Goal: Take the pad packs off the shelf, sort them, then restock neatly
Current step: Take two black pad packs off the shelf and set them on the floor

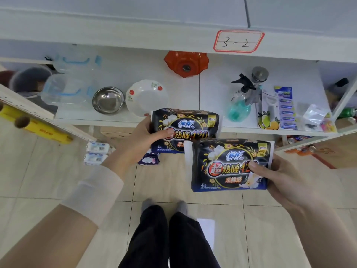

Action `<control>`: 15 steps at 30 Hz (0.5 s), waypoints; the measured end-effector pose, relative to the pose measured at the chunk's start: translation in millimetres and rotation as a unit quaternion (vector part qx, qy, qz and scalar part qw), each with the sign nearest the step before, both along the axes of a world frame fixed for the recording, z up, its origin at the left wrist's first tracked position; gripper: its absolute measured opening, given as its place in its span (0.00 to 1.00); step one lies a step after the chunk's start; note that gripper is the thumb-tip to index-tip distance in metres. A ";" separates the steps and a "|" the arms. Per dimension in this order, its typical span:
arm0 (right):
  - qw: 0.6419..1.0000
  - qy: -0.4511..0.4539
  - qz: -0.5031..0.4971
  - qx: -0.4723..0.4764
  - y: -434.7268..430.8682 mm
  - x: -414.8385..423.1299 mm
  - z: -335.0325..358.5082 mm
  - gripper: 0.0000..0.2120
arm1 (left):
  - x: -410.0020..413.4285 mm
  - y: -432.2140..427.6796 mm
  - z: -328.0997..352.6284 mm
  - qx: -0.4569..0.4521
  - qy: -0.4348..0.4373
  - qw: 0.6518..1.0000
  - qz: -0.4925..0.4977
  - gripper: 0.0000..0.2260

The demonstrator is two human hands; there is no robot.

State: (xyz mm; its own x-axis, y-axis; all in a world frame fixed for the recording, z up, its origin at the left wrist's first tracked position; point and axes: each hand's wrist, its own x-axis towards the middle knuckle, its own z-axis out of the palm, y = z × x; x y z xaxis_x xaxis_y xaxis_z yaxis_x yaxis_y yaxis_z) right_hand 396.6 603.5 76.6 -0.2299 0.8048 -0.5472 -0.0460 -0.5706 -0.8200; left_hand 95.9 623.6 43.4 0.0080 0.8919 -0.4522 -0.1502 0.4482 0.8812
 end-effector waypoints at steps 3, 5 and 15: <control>1.000 -0.006 -0.001 -0.016 -2.6 0.8 -20.0 0.43 | 2.4 5.0 -26.3 -0.017 -0.002 1.000 -0.020 0.20; 1.000 -0.005 -0.003 -0.027 -4.1 -0.1 -38.7 0.42 | 2.9 9.5 -50.2 -0.029 0.000 0.999 -0.029 0.24; 0.998 -0.043 -0.001 -0.047 14.0 5.5 -236.3 0.46 | 8.6 50.9 -261.6 -0.058 -0.004 0.991 -0.121 0.26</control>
